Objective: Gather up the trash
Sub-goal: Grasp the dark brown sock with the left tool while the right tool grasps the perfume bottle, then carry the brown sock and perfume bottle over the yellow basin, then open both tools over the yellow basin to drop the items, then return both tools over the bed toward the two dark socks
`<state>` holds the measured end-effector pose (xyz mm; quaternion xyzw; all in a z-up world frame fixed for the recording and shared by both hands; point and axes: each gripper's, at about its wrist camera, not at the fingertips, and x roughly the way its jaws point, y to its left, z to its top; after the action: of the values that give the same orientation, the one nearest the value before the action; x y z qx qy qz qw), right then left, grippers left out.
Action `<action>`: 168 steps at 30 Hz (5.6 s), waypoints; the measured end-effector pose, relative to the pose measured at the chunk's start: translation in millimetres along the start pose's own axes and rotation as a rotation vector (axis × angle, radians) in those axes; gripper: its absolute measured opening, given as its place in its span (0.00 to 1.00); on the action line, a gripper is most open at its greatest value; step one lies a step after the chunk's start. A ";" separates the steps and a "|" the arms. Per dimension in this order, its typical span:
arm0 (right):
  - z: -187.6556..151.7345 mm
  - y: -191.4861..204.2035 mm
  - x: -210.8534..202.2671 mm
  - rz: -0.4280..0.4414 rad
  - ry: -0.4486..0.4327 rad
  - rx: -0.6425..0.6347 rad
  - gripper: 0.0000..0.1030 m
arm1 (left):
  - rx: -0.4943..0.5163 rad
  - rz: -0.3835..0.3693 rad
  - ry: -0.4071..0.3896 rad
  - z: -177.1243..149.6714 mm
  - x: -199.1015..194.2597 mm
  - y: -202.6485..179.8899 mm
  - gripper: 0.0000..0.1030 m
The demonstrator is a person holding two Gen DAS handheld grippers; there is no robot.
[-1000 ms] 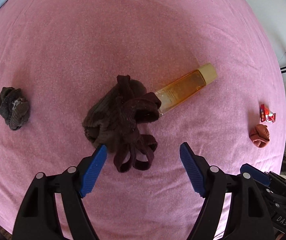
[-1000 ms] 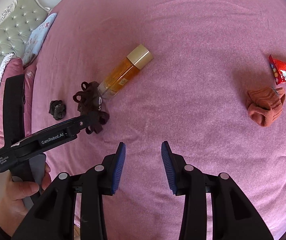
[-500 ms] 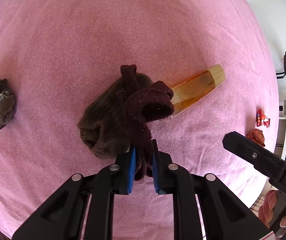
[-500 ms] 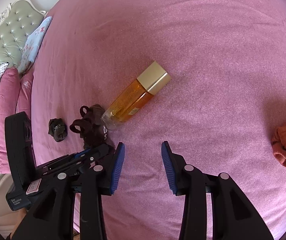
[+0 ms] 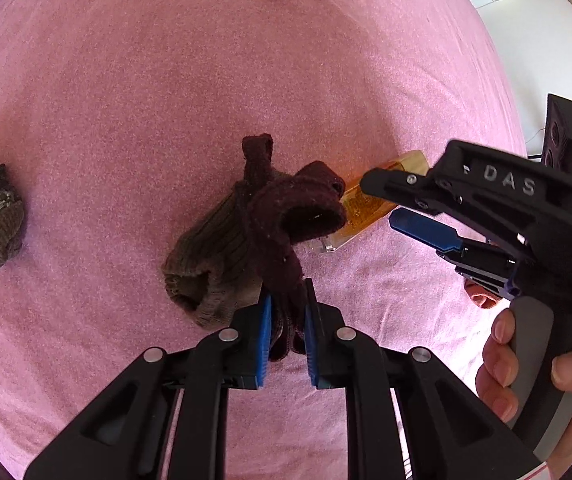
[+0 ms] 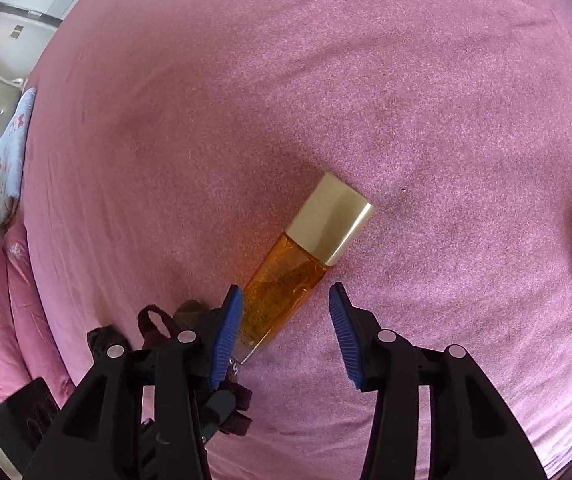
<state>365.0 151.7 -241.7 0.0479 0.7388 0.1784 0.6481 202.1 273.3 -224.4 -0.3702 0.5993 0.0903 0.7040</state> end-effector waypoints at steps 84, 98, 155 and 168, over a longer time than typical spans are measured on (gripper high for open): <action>-523.4 -618.7 -226.2 0.120 -0.109 0.652 0.31 | 0.916 0.048 0.616 -568.3 171.4 -411.5 0.14; -549.9 -657.3 -218.0 0.153 -0.103 0.728 0.32 | 1.009 0.076 0.692 -607.5 203.0 -436.8 0.16; -357.9 -361.2 -174.8 0.136 -0.019 0.214 0.38 | 0.556 0.046 0.362 -379.7 68.3 -266.4 0.63; -274.2 -220.6 -149.8 0.122 -0.008 -0.059 0.38 | 0.303 0.069 0.150 -272.0 -9.3 -153.6 0.63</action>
<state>156.3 -154.3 -146.3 0.0744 0.7262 0.2389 0.6403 76.1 -3.9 -154.5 -0.2451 0.6692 -0.0049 0.7015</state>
